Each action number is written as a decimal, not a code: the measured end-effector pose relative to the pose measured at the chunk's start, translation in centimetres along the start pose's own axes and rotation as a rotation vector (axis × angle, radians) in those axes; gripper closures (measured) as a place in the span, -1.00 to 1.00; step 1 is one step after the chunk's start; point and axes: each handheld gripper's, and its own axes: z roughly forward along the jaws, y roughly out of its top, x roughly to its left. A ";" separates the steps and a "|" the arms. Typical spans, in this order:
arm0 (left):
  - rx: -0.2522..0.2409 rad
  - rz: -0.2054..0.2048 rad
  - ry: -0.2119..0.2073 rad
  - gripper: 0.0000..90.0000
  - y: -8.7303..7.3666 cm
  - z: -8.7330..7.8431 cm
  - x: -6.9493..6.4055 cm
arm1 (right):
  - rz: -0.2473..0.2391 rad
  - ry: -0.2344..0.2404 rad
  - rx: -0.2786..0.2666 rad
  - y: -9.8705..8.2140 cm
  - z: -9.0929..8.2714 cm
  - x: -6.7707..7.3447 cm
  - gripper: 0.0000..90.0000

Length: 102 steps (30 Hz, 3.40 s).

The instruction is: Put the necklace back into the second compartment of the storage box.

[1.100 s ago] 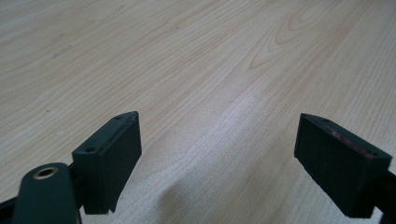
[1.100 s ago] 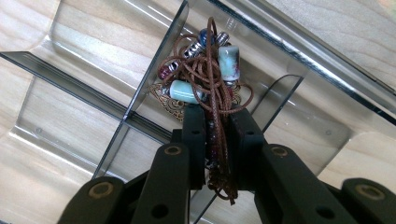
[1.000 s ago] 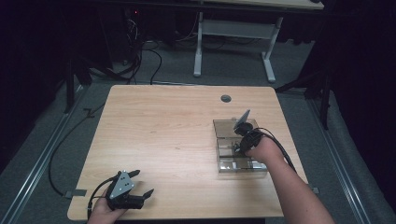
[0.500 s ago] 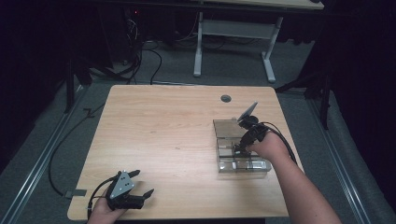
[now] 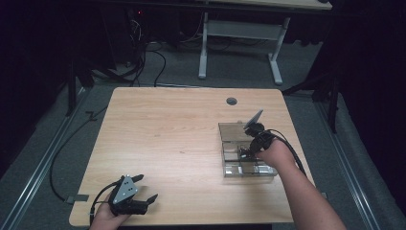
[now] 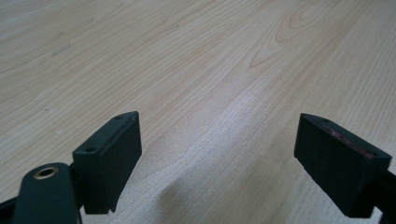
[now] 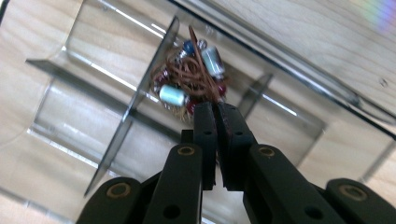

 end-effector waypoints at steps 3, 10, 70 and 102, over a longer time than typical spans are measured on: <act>-0.001 0.000 -0.001 -0.66 0.0 0.0 0.0 | 0.002 -0.009 0.005 0.5 0.6 0.1 0.94; -0.002 0.001 -0.003 -0.66 0.0 0.0 0.0 | 0.021 -0.033 0.020 1.0 1.7 0.0 0.94; -0.010 -0.002 0.010 -0.66 0.0 -0.1 0.0 | 0.072 0.082 -0.035 -8.8 -3.3 2.4 0.80; -0.023 -0.004 0.025 -0.67 -0.1 -0.2 -0.1 | 0.103 0.041 -0.478 -14.6 0.3 6.1 0.21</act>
